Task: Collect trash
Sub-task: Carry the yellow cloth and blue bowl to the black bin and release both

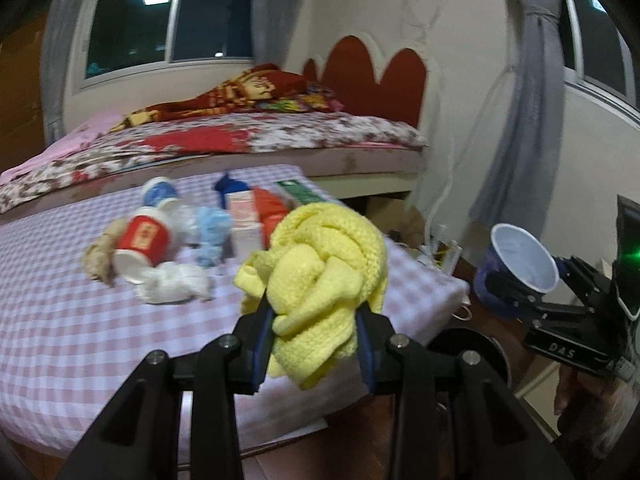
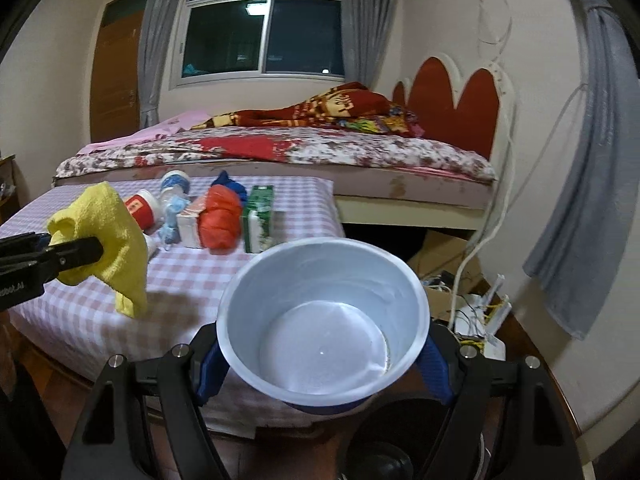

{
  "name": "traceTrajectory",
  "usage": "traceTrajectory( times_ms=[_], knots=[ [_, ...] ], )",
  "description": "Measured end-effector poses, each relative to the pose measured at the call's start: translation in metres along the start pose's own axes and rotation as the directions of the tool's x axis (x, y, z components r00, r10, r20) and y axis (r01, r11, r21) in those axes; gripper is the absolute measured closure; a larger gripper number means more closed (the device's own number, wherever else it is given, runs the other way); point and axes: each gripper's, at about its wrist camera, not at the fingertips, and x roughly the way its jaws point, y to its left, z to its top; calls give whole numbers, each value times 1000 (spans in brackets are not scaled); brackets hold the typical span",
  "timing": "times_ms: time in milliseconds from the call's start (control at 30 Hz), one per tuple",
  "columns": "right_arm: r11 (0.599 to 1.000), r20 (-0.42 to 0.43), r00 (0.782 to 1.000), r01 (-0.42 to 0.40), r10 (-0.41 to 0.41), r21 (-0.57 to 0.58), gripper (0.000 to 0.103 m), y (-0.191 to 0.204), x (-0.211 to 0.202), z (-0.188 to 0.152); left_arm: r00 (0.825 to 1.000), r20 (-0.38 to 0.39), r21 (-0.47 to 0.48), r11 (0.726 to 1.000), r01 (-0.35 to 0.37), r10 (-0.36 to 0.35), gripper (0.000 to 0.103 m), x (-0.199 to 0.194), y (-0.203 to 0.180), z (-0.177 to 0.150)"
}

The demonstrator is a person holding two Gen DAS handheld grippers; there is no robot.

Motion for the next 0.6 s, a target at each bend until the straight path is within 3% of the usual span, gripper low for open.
traceTrajectory(
  times_ms=[200, 400, 600],
  knots=[
    [998, -13, 999, 45, -45, 43, 23, -39, -16, -16, 996, -32, 57, 994, 91, -89, 66, 6, -46, -5],
    [989, -87, 990, 116, -108, 93, 23, -79, -23, -46, 981, -83, 107, 977, 186, -178, 66, 17, -91, -15],
    [982, -140, 982, 141, -123, 128, 23, -112, -31, -77, 949, -160, 141, 945, 296, -273, 66, 37, -135, -29]
  ],
)
